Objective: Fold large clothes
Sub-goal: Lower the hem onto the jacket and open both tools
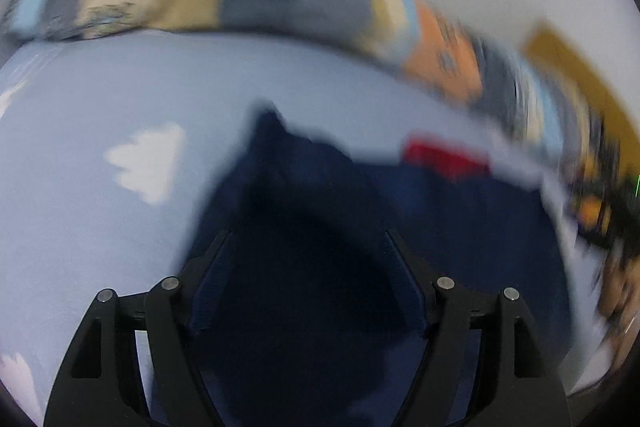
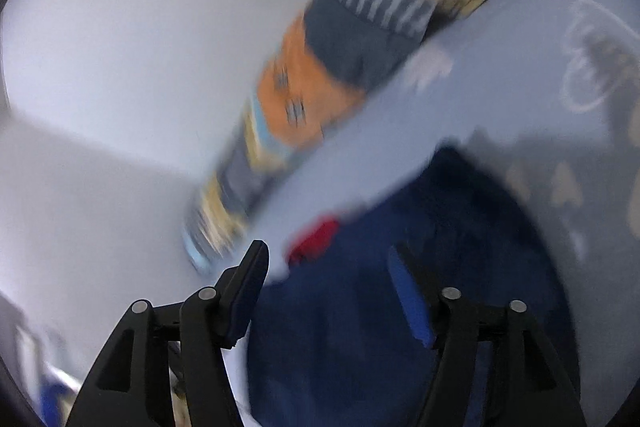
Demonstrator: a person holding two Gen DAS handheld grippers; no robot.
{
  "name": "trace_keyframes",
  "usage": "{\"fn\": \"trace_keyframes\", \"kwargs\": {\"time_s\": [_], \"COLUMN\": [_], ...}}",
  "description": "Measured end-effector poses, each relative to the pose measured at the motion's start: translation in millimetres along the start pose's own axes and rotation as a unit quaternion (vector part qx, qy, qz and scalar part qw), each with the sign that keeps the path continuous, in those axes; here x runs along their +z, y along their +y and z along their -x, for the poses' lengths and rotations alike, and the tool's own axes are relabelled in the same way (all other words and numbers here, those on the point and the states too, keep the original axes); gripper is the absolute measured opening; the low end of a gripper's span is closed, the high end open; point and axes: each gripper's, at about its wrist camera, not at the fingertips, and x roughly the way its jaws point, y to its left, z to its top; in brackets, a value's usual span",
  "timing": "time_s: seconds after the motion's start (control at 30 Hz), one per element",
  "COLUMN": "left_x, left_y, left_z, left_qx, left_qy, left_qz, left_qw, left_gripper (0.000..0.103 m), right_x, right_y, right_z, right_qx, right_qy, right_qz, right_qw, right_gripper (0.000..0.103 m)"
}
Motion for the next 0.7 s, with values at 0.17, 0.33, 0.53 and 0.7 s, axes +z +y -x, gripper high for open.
{"fn": "trace_keyframes", "kwargs": {"time_s": [0.17,0.33,0.53,0.7], "left_x": [-23,-33,-64,-100], "left_y": [22,37,-10,-43], "left_z": [-24,-9,36,30], "left_qx": [0.075,0.072,0.074,0.076], "left_qy": [-0.006,-0.025,-0.068,-0.046], "left_qz": [-0.011,0.000,-0.014,-0.051], "left_qw": [0.9971,0.9971,0.9949,0.9947], "left_gripper": [0.074,0.074,0.073,0.075], "right_x": [-12,-13,-64,-160], "right_y": [-35,-98,-22,43], "right_z": [-28,11,48,11], "right_qx": [-0.090,-0.166,-0.153,-0.088], "right_qy": [0.014,-0.028,-0.037,0.051], "right_qz": [0.013,-0.069,0.056,0.142], "right_qw": [0.996,0.983,0.986,0.985], "right_gripper": [0.051,0.001,0.018,0.021]}}
